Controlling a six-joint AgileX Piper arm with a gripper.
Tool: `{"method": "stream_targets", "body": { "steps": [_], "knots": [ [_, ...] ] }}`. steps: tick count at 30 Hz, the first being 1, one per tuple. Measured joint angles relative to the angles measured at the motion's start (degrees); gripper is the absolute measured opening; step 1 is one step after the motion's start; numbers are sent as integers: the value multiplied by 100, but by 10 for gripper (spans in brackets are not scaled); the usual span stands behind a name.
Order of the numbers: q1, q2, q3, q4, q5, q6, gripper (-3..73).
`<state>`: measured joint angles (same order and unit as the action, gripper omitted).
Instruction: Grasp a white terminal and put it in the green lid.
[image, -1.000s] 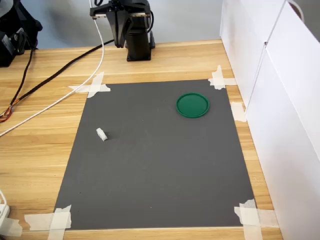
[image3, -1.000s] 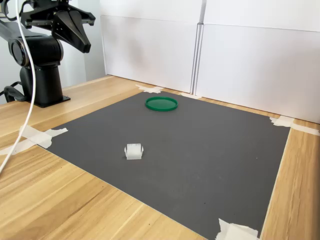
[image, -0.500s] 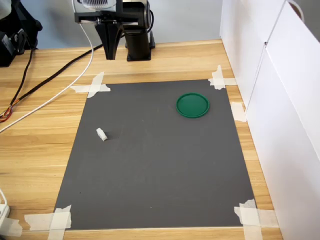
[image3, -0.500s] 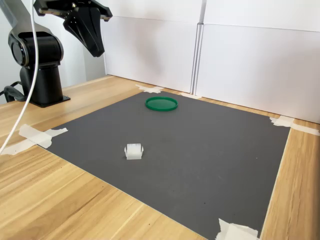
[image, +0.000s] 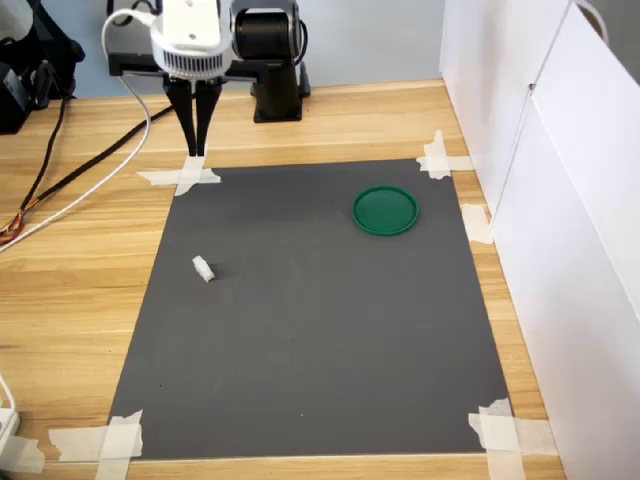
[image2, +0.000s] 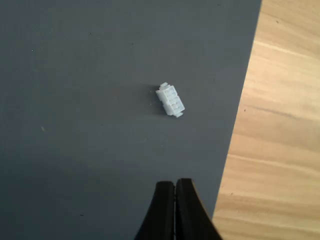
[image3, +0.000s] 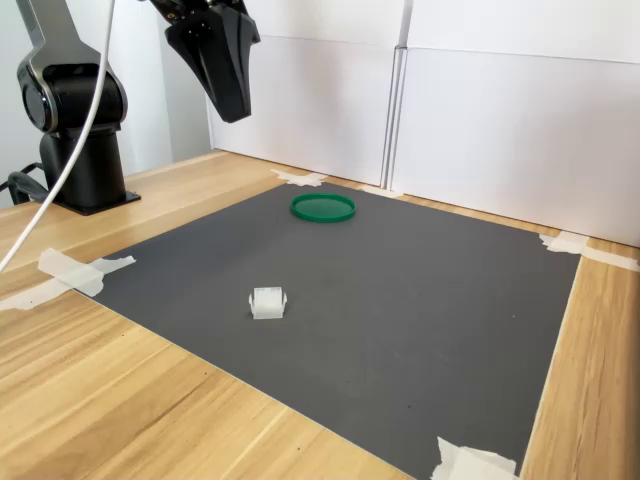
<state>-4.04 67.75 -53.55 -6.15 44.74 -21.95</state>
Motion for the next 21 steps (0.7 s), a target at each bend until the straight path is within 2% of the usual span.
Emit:
{"method": "stream_targets", "body": {
  "steps": [6,13,19,21],
  "knots": [
    [-875,353,-170,688,77,-1571,-22],
    [-1370,874,-572,909,263,-3687,-22],
    [-1460,1446,-1406,1073,926,-4052,-22],
    [-1460,1528,-1634,1260,1202,-4056,-22]
  ]
}}
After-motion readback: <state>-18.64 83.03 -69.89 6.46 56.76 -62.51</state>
